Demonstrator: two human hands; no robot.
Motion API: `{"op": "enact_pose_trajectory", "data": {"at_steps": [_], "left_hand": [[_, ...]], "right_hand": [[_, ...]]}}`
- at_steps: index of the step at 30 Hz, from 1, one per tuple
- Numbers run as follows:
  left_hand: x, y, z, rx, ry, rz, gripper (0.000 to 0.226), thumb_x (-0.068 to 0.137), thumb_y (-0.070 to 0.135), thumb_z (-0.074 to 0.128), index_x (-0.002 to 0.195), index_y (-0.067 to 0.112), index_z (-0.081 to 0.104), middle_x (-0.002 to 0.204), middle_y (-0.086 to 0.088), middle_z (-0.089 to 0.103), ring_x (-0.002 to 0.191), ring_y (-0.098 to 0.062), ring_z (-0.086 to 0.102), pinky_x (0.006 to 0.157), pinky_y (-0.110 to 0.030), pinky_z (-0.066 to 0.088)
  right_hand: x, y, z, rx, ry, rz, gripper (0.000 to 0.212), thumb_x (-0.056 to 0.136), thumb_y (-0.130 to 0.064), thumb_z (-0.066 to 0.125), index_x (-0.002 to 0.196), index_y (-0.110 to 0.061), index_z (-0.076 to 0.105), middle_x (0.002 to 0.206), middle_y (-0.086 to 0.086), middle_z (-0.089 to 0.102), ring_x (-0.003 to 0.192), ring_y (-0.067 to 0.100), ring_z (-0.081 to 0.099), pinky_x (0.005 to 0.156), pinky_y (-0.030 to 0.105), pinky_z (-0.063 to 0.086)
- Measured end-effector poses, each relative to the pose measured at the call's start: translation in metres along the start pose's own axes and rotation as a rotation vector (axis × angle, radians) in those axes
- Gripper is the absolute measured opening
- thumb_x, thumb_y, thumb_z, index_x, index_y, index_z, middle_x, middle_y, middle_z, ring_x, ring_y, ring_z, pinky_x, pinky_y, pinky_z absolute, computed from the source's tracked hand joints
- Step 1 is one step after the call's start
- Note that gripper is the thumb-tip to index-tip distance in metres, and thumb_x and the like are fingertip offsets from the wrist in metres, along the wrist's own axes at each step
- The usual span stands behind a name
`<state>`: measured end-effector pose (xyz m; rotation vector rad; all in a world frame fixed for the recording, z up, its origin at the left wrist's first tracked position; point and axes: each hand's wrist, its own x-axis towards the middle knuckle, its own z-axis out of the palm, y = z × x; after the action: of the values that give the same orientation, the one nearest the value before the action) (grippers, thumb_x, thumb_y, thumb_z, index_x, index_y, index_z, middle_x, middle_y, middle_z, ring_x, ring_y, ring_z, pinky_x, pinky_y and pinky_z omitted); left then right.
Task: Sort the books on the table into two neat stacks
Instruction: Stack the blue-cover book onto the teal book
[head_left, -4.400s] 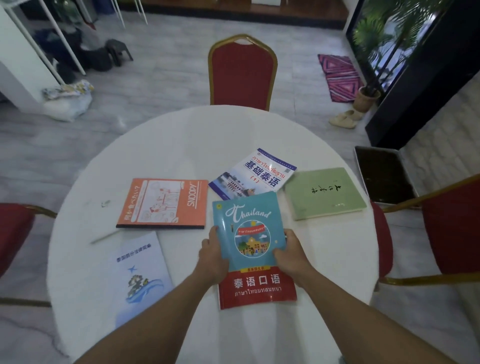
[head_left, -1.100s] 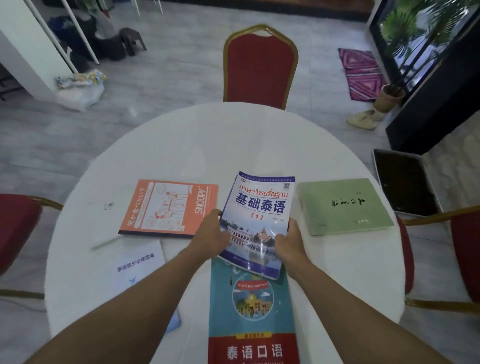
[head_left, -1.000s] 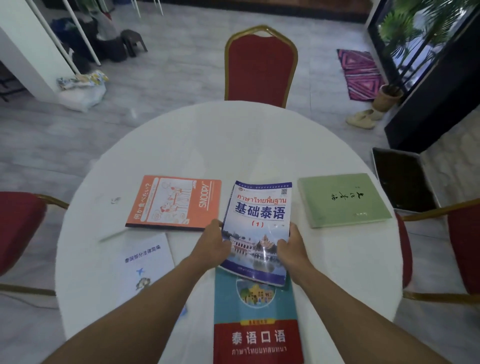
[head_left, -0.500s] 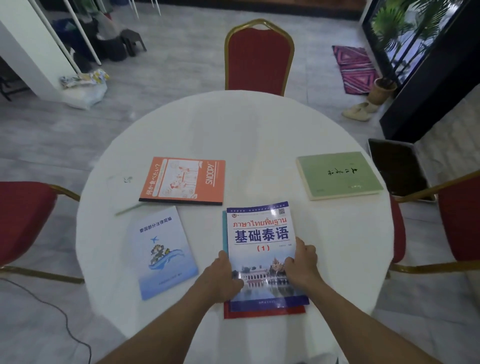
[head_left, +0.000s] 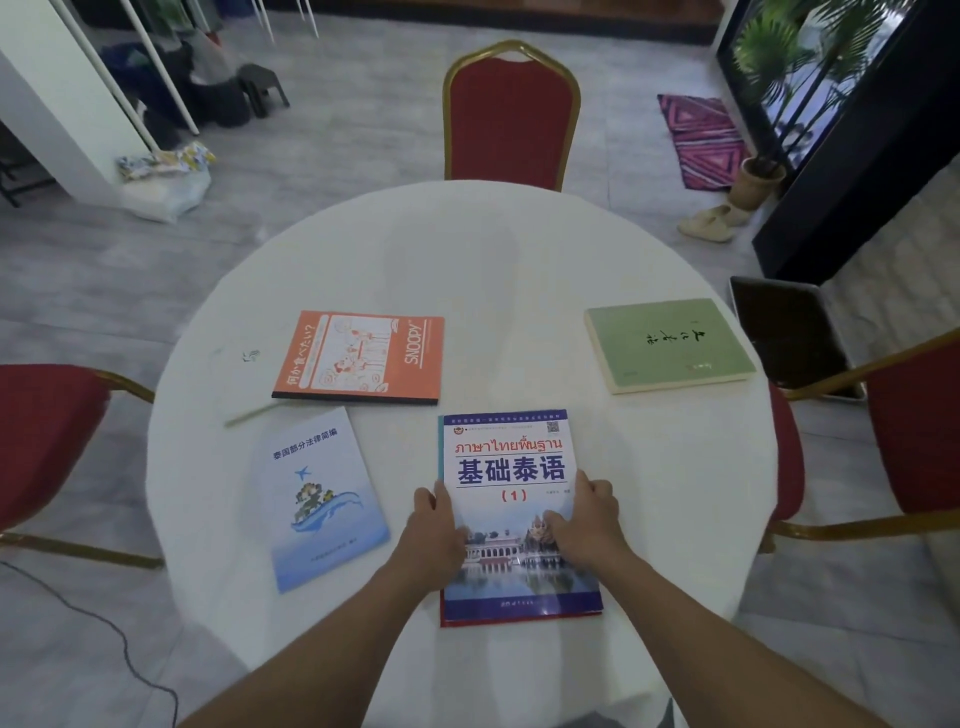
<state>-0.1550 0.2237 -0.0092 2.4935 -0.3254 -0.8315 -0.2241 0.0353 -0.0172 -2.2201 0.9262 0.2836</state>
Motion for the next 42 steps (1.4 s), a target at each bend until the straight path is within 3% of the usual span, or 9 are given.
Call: {"op": "enact_pose_trajectory", "data": {"at_steps": [14, 18, 23, 26, 33, 39, 42], "left_hand": [[0.002, -0.004, -0.005, -0.007, -0.036, 0.004, 0.058, 0.098, 0.023, 0.053, 0.144, 0.010, 0.020, 0.138, -0.007, 0.031, 0.105, -0.011, 0.043, 0.077, -0.018, 0.049], [0.007, -0.002, -0.022, -0.036, 0.008, -0.008, 0.041, 0.099, 0.025, 0.049, 0.134, 0.010, 0.032, 0.135, -0.010, 0.037, 0.108, -0.015, 0.049, 0.088, -0.027, 0.050], [0.030, 0.000, -0.055, -0.045, 0.090, -0.078, 0.056, 0.100, 0.028, 0.045, 0.145, 0.002, 0.025, 0.146, -0.015, 0.032, 0.131, -0.029, 0.044, 0.106, -0.037, 0.039], [0.050, -0.001, -0.071, -0.075, 0.121, -0.146, 0.060, 0.100, 0.031, 0.045, 0.147, 0.001, 0.022, 0.149, -0.016, 0.030, 0.134, -0.031, 0.042, 0.107, -0.037, 0.037], [0.091, -0.005, -0.097, -0.282, 0.196, -0.323, 0.064, 0.099, 0.031, 0.048, 0.146, -0.005, 0.023, 0.150, -0.022, 0.030, 0.138, -0.034, 0.035, 0.111, -0.038, 0.032], [0.130, -0.019, -0.114, -0.493, 0.309, -0.451, 0.058, 0.096, 0.030, 0.053, 0.135, -0.010, 0.037, 0.138, -0.025, 0.047, 0.126, -0.036, 0.049, 0.104, -0.040, 0.042], [0.140, -0.014, -0.121, -0.606, 0.358, -0.501, 0.050, 0.095, 0.023, 0.053, 0.133, -0.005, 0.035, 0.132, -0.022, 0.053, 0.121, -0.035, 0.054, 0.099, -0.040, 0.045]], "right_hand": [[0.004, -0.006, -0.004, -0.087, -0.053, 0.014, 0.053, 0.089, -0.032, 0.069, 0.129, -0.018, 0.037, 0.137, 0.007, 0.035, 0.123, 0.022, 0.041, 0.101, 0.036, 0.047], [0.010, -0.015, -0.007, -0.096, 0.021, -0.017, 0.058, 0.087, -0.039, 0.069, 0.131, -0.020, 0.036, 0.135, 0.005, 0.040, 0.122, 0.022, 0.044, 0.103, 0.039, 0.045], [0.047, -0.042, -0.017, -0.171, 0.026, -0.091, 0.070, 0.089, -0.048, 0.064, 0.144, -0.017, 0.033, 0.141, 0.009, 0.038, 0.129, 0.026, 0.041, 0.110, 0.044, 0.037], [0.072, -0.063, -0.023, -0.218, 0.036, -0.128, 0.077, 0.092, -0.051, 0.059, 0.151, -0.015, 0.026, 0.151, 0.009, 0.031, 0.139, 0.027, 0.035, 0.114, 0.045, 0.029], [0.126, -0.117, -0.017, -0.260, -0.047, -0.238, 0.077, 0.095, -0.051, 0.055, 0.156, -0.017, 0.022, 0.160, 0.007, 0.026, 0.147, 0.026, 0.027, 0.119, 0.044, 0.020], [0.170, -0.178, 0.007, -0.292, -0.175, -0.339, 0.076, 0.096, -0.049, 0.055, 0.157, -0.017, 0.022, 0.160, 0.008, 0.029, 0.147, 0.027, 0.029, 0.119, 0.044, 0.023], [0.185, -0.208, 0.014, -0.294, -0.199, -0.393, 0.072, 0.095, -0.043, 0.058, 0.155, -0.016, 0.027, 0.156, 0.009, 0.035, 0.143, 0.029, 0.036, 0.116, 0.043, 0.027]]}}
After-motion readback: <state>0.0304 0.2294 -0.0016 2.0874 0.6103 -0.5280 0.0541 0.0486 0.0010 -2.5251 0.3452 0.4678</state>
